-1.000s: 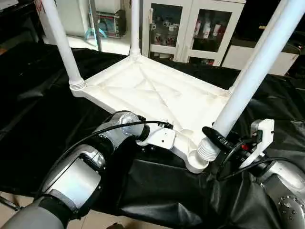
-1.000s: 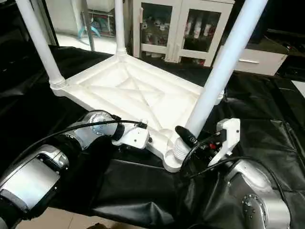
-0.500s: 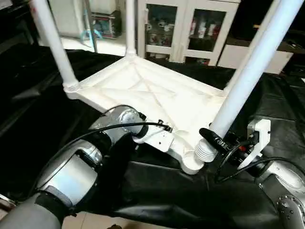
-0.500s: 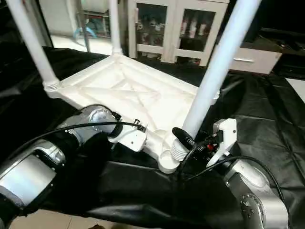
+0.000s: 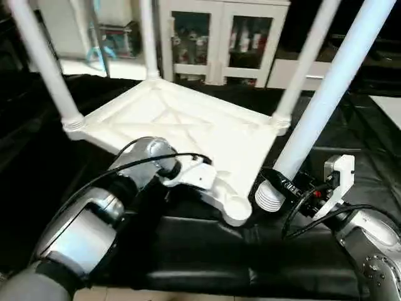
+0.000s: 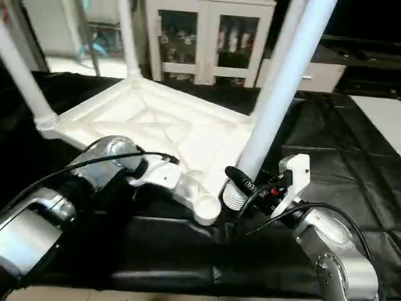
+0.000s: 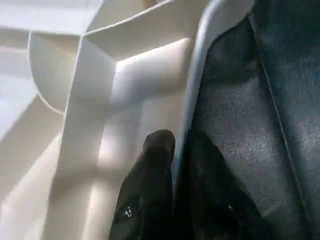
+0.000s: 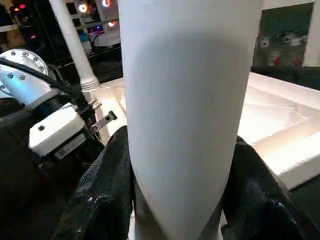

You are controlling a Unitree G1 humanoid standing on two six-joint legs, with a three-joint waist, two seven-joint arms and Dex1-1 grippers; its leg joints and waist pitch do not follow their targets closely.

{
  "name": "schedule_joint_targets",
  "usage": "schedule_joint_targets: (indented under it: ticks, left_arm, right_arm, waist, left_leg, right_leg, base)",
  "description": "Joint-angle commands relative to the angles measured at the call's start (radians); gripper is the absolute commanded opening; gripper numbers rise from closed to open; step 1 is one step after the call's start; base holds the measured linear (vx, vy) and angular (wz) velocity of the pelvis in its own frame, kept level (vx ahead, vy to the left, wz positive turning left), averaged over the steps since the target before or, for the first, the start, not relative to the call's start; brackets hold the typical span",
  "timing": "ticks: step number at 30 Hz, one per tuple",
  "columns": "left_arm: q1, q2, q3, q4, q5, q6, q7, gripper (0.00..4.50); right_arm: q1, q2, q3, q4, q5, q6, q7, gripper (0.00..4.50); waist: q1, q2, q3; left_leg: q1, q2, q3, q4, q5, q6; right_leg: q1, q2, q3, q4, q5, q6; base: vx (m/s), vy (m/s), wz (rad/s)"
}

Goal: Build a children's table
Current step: Pick table leg, then rotate table base

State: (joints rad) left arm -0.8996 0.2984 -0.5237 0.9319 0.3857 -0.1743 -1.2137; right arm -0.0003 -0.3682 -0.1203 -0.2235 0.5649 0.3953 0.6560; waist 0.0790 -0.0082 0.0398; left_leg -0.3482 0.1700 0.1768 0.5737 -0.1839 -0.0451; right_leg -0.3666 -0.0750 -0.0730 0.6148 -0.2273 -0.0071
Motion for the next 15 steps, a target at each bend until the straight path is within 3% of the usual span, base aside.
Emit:
schedule_joint_targets:
  ticks: [1, 4, 5, 7, 11, 12, 14, 15]
  left_arm:
    - [0.08, 0.033, 0.029, 0.014, -0.011, 0.147, 0.038, 0.27]
    - [0.134, 0.058, 0.052, -0.066, -0.003, 0.253, 0.053, 0.27]
    - [0.147, 0.063, 0.057, -0.089, 0.0, 0.274, 0.057, 0.27]
    - [0.178, 0.078, 0.078, -0.137, 0.017, 0.33, 0.111, 0.27]
    - [0.207, 0.104, 0.1, -0.203, 0.051, 0.4, 0.201, 0.27]
    - [0.218, 0.112, 0.105, -0.234, 0.059, 0.432, 0.214, 0.27]
    - [0.248, 0.103, 0.143, -0.315, 0.055, 0.541, 0.242, 0.27]
    - [0.26, 0.092, 0.16, -0.346, 0.047, 0.575, 0.253, 0.27]
  right_arm:
    - [-0.014, -0.01, -0.004, 0.003, -0.007, -0.017, 0.007, 1.88]
    - [-0.012, -0.009, -0.002, 0.001, -0.007, -0.016, 0.006, 1.88]
    - [-0.012, -0.009, -0.002, 0.0, -0.007, -0.016, 0.007, 1.88]
    - [-0.013, -0.008, -0.003, 0.001, -0.006, -0.015, 0.007, 1.88]
    - [-0.019, -0.008, 0.0, 0.008, -0.009, -0.016, 0.01, 1.88]
    - [-0.021, -0.009, 0.0, 0.009, -0.009, -0.016, 0.012, 1.88]
    - [-0.028, -0.011, 0.0, 0.016, -0.01, -0.015, 0.015, 1.88]
    - [-0.031, -0.012, -0.001, 0.018, -0.009, -0.014, 0.016, 1.88]
  waist:
    - [0.007, -0.016, -0.037]
    - [-0.003, -0.015, -0.035]
    - [-0.009, -0.014, -0.035]
    - [-0.013, -0.018, -0.035]
    - [-0.024, -0.015, -0.033]
    - [-0.027, -0.024, -0.033]
    - [-0.033, -0.02, -0.034]
    - [-0.033, -0.022, -0.032]
  left_leg:
    - [-0.015, 0.072, -0.046, -0.087, -0.272, 0.007]
    - [-0.007, 0.068, -0.04, -0.083, -0.287, 0.018]
    - [-0.011, 0.066, -0.039, -0.082, -0.281, 0.022]
    - [-0.009, 0.064, -0.037, -0.08, -0.284, 0.025]
    - [-0.013, 0.061, -0.038, -0.08, -0.284, 0.03]
    - [-0.014, 0.06, -0.036, -0.08, -0.284, 0.032]
    - [-0.021, 0.06, -0.04, -0.082, -0.269, 0.027]
    - [-0.017, 0.058, -0.038, -0.08, -0.274, 0.029]
  right_leg:
    - [0.038, -0.104, 0.052, -0.105, -0.384, -0.121]
    - [0.03, -0.105, 0.056, -0.106, -0.367, -0.147]
    - [0.031, -0.104, 0.055, -0.108, -0.38, -0.147]
    - [0.027, -0.101, 0.056, -0.111, -0.404, -0.136]
    - [0.024, -0.096, 0.054, -0.114, -0.419, -0.127]
    - [0.024, -0.094, 0.053, -0.116, -0.432, -0.118]
    - [0.026, -0.094, 0.051, -0.11, -0.419, -0.119]
    - [0.02, -0.092, 0.052, -0.115, -0.425, -0.116]
  base:
    - [0.007, 0.028, -0.18]
    - [0.002, 0.009, -0.06]
    - [0.0, 0.0, 0.0]
    - [0.0, 0.0, 0.0]
    - [0.0, 0.0, 0.0]
    - [0.0, 0.0, 0.0]
    - [0.0, 0.0, 0.0]
    - [0.0, 0.0, 0.0]
